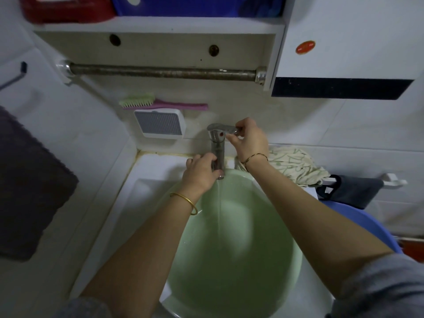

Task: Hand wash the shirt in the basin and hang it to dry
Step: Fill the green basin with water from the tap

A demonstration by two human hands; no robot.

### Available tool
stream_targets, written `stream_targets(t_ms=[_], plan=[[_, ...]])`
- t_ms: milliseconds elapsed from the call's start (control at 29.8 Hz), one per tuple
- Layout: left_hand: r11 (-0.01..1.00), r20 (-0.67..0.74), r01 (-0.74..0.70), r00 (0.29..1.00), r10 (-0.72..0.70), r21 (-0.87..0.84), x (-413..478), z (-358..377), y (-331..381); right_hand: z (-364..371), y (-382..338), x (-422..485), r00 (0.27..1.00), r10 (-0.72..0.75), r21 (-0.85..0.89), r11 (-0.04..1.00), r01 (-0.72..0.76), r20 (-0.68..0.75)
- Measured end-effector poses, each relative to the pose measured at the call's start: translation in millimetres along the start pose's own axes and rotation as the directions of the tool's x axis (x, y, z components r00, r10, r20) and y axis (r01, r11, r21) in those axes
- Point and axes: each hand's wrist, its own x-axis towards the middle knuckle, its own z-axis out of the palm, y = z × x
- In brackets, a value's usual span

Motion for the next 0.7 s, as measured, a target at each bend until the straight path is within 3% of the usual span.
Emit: stream_targets(t_ms=[705], plan=[[1.0, -0.019, -0.015, 1.0, 0.015, -0.015, 5, 7, -7, 7, 2, -7, 0.999, 0.034, 0.075, 0.997, -0.034, -0.004]])
